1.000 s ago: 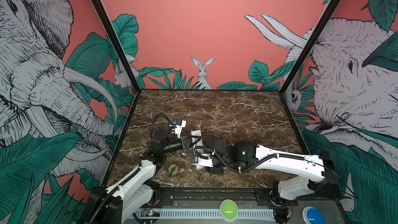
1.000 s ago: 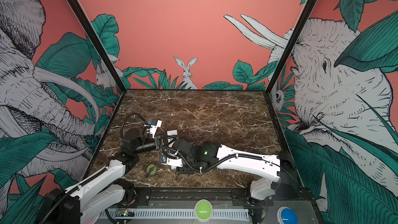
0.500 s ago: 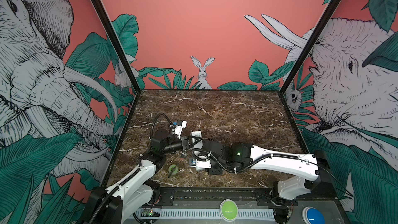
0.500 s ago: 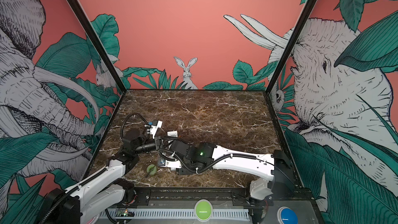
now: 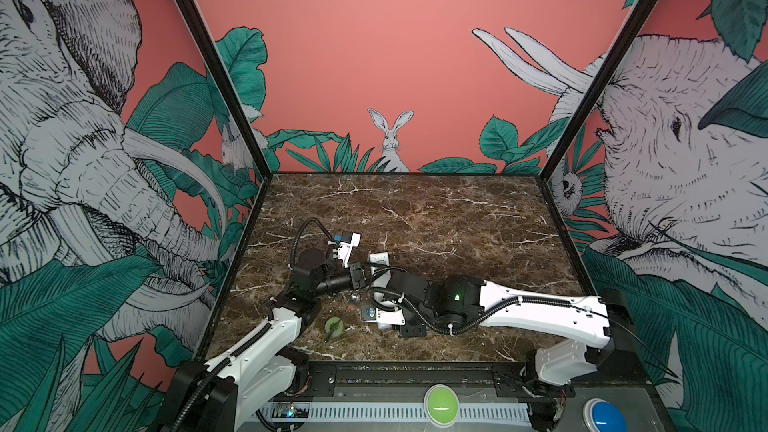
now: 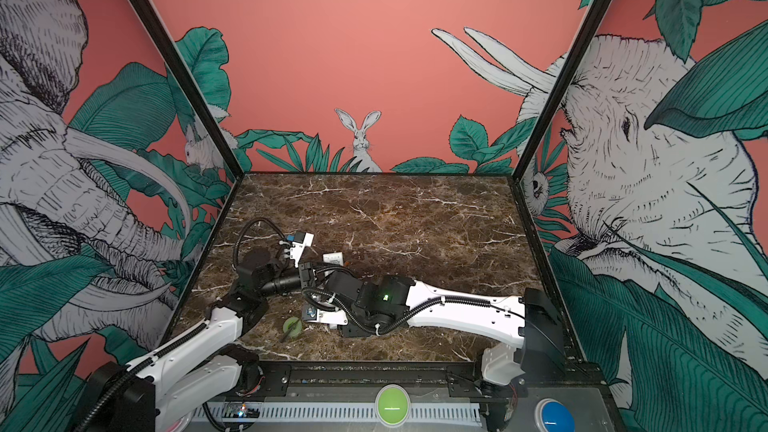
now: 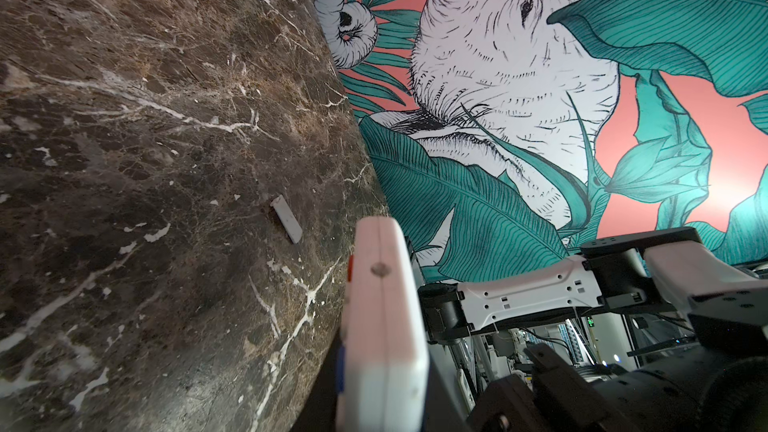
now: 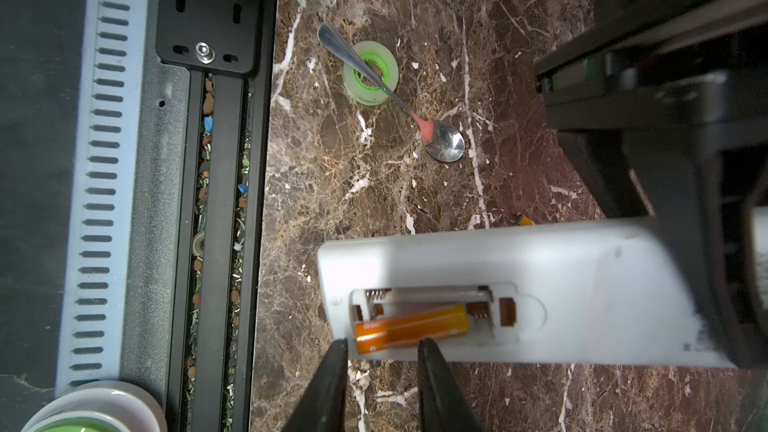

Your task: Load the batteries into the remote control

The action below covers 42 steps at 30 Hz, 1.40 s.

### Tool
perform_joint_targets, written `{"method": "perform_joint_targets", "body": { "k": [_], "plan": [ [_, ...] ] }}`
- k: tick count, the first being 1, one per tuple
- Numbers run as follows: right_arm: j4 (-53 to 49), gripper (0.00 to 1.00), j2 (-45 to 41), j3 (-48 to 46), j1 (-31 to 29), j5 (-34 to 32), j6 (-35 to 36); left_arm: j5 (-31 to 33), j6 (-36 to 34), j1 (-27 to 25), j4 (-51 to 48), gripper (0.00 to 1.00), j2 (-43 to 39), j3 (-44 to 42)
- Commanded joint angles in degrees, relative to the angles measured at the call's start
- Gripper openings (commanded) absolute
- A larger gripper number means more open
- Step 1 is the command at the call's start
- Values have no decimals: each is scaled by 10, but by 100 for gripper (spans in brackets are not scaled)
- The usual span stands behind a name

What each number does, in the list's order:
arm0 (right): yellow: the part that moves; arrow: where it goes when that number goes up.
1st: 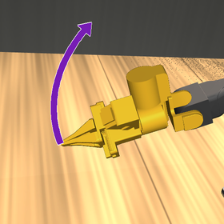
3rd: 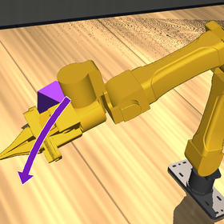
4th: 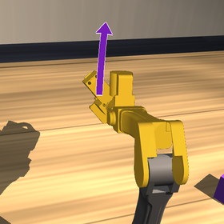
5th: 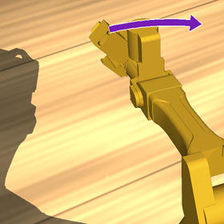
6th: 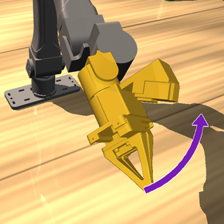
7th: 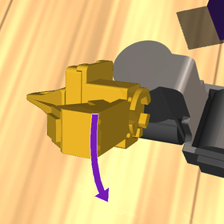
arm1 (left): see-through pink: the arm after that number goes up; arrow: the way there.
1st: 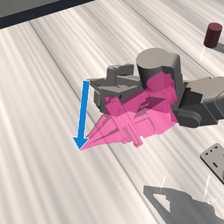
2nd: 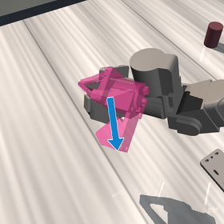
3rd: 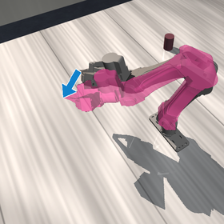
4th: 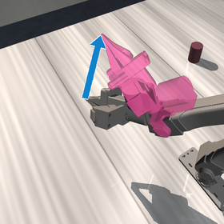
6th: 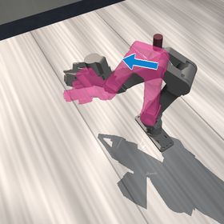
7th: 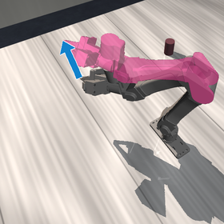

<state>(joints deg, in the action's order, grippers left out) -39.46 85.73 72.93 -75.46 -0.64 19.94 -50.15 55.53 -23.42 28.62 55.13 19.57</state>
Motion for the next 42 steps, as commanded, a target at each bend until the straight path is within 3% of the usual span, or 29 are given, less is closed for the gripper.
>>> {"method": "perform_joint_targets", "body": {
  "k": [1, 42],
  "plan": [
    [10, 29, 7, 15, -6, 2, 6, -10, 7, 3, 23, 0, -5, 5],
    [45, 18, 47, 12, -4, -89, -13, -12, 22, 3, 41, 0, -3, 0]
  ]
}}
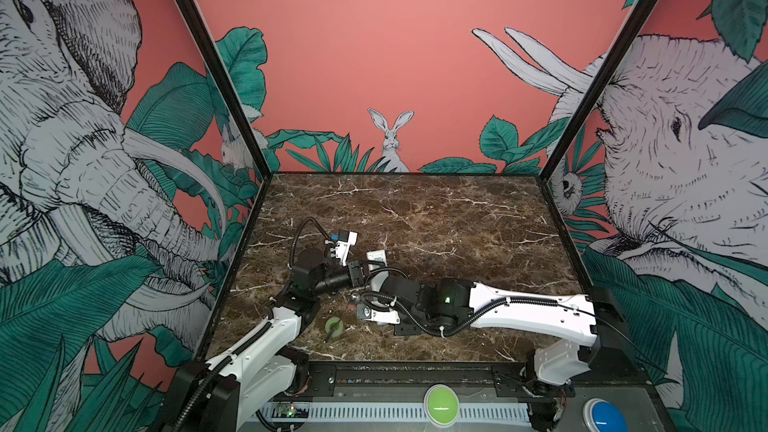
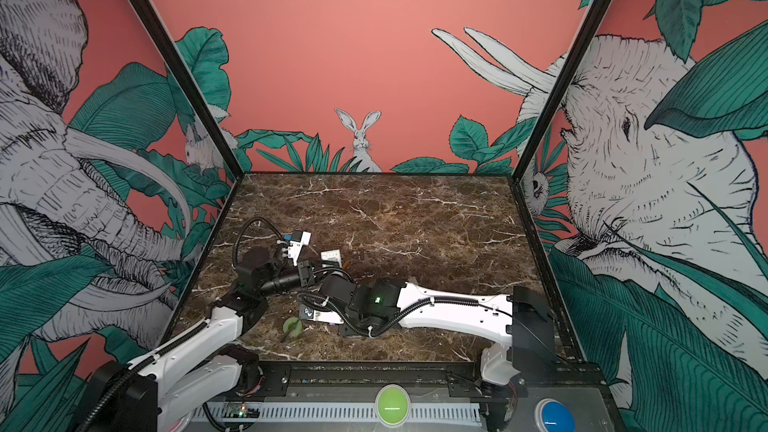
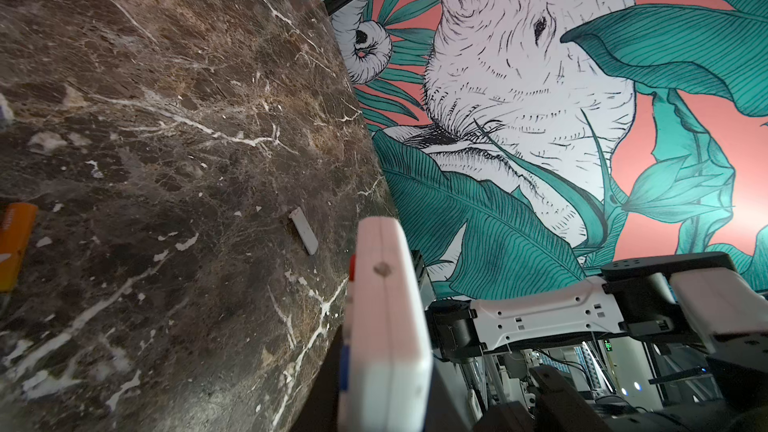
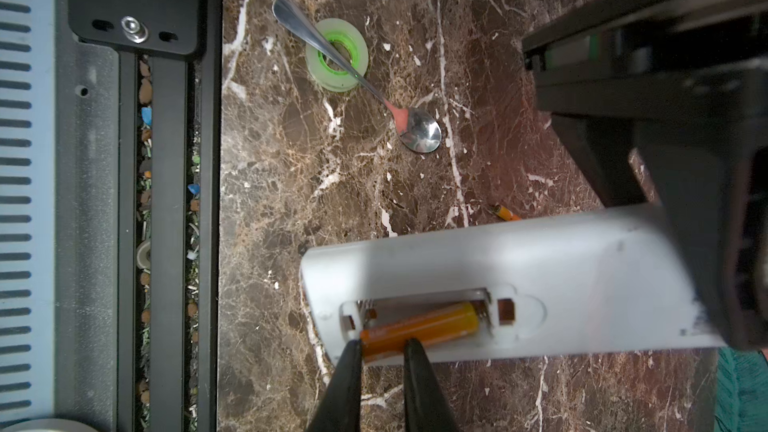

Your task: Load the batteries into the remote control

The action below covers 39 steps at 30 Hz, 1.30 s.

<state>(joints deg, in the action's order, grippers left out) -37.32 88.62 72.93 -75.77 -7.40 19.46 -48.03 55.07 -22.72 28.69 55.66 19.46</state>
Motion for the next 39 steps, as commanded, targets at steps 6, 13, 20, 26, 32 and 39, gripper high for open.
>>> {"method": "perform_joint_targets", "body": {
  "k": [6, 13, 20, 26, 32, 39],
  "plan": [
    [29, 17, 23, 13, 0, -31, -14, -33, 30, -4, 44, 0, -8, 1],
    [40, 16, 25, 10, 5, -41, -28, -35, 32, -4, 48, 0, -6, 2],
    [45, 14, 26, 5, 11, -46, -38, -35, 38, -4, 58, 0, -2, 1],
    [45, 14, 25, -1, 14, -49, -39, -34, 36, -4, 59, 0, -1, -1],
    [47, 14, 15, -5, 14, -43, -40, -22, 21, -4, 38, 0, -2, -4],
    [59, 16, -19, -16, 14, -21, -50, 13, -5, 5, -6, 0, -12, 0]
  ]
}}
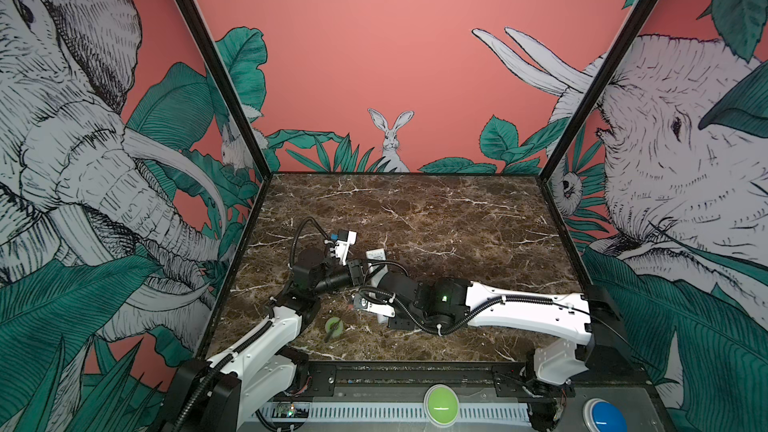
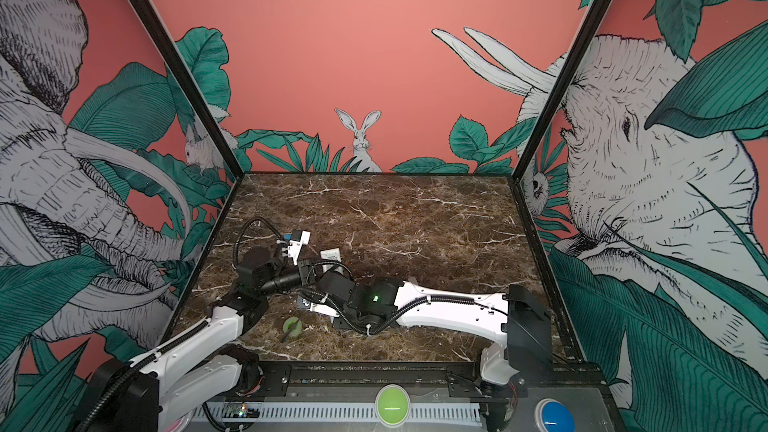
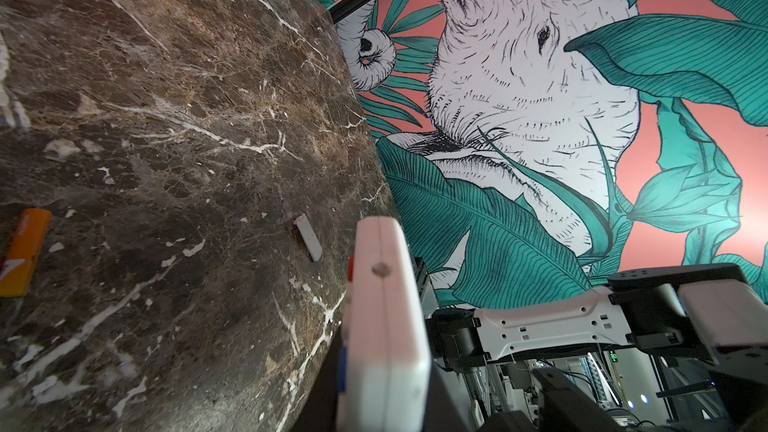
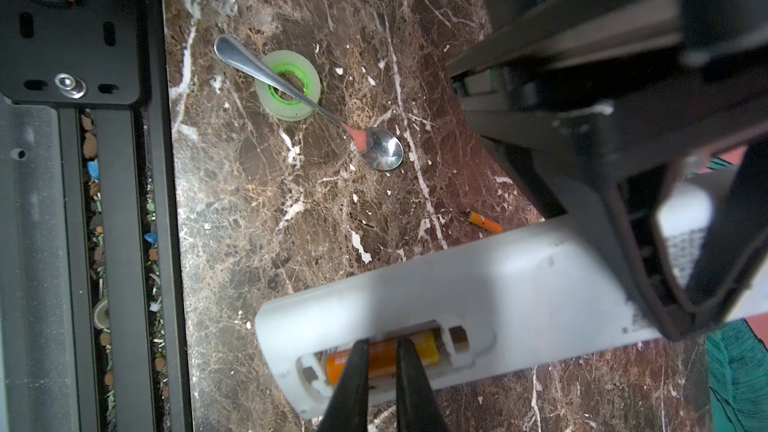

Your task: Load the batteries into the remote control

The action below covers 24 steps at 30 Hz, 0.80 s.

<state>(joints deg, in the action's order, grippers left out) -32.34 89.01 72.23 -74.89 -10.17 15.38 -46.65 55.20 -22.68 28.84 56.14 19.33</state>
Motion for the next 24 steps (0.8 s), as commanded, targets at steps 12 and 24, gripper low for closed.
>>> {"method": "perform_joint_targets", "body": {
  "k": [12, 24],
  "plan": [
    [18, 41, -76, 8, 14, -2, -110, 62, -45, 58, -69, 0, -18, 2],
    [-35, 60, -69, 71, 98, -2, -290, 102, -61, 124, -94, 0, -44, -13]
  ]
}}
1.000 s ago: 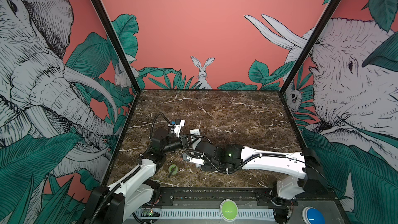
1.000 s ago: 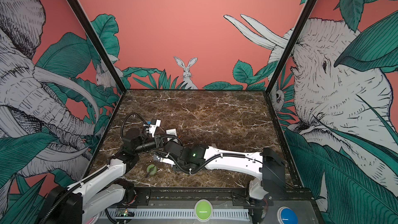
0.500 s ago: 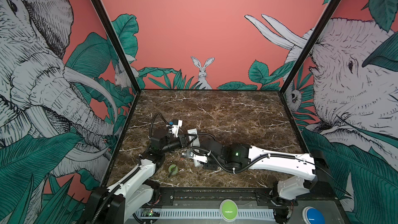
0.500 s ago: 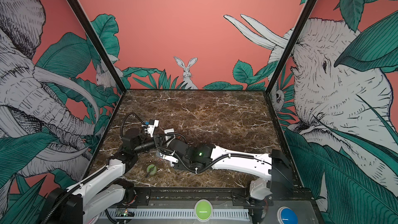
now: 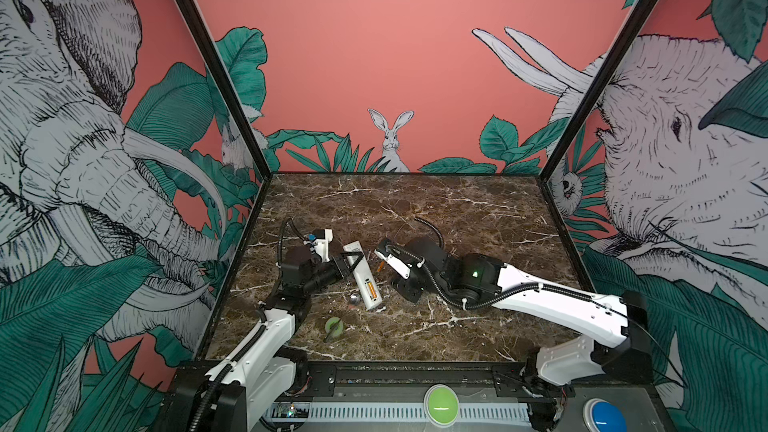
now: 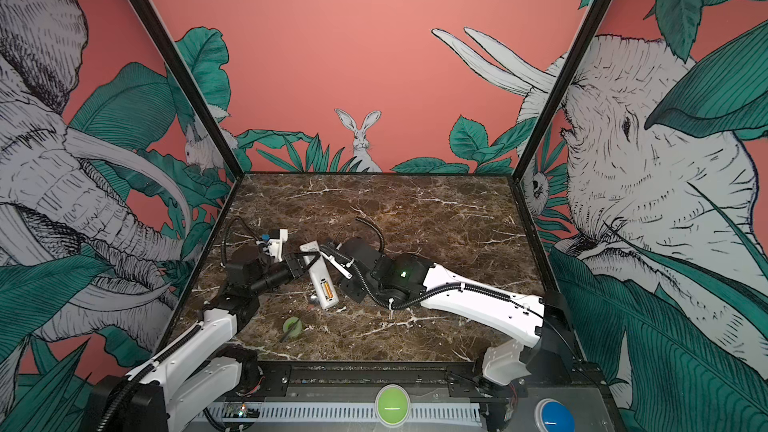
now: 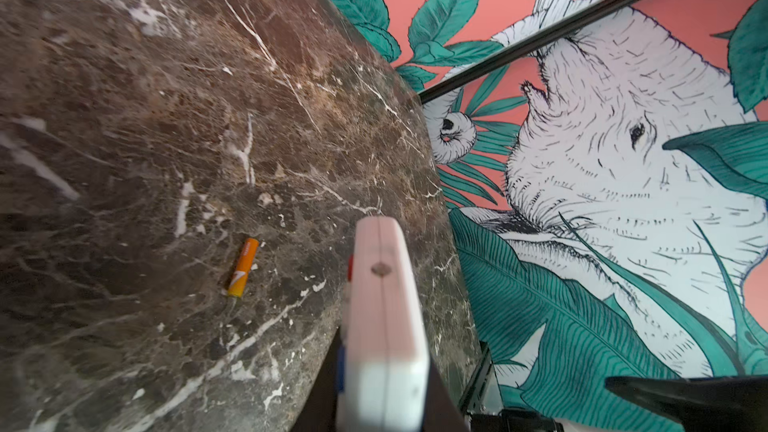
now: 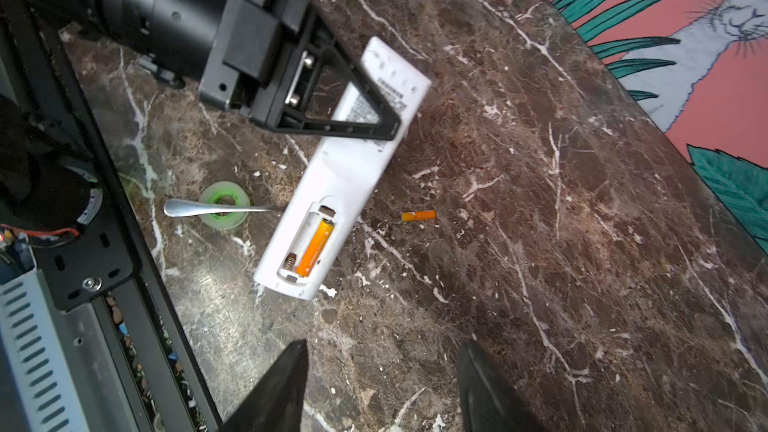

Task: Load the batteries into the remote control
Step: 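Move the open right gripper over the second orange battery on the table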

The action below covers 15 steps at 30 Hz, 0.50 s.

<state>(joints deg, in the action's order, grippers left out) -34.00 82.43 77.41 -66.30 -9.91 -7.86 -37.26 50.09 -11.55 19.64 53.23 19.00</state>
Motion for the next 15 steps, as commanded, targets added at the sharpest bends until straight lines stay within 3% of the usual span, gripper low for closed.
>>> {"method": "perform_joint_targets", "body": {
  "k": [1, 9, 15],
  "plan": [
    [-27, 61, 3, 25, 20, -5, -71, 9, -13, 17, -4, 0, -16, -11],
    [1, 66, 70, 9, 78, 39, -203, 64, -58, 21, -49, 0, -43, -8],
    [9, 70, 134, 34, 83, 36, -229, 88, -94, 21, -98, 0, -66, -5]
  ]
}}
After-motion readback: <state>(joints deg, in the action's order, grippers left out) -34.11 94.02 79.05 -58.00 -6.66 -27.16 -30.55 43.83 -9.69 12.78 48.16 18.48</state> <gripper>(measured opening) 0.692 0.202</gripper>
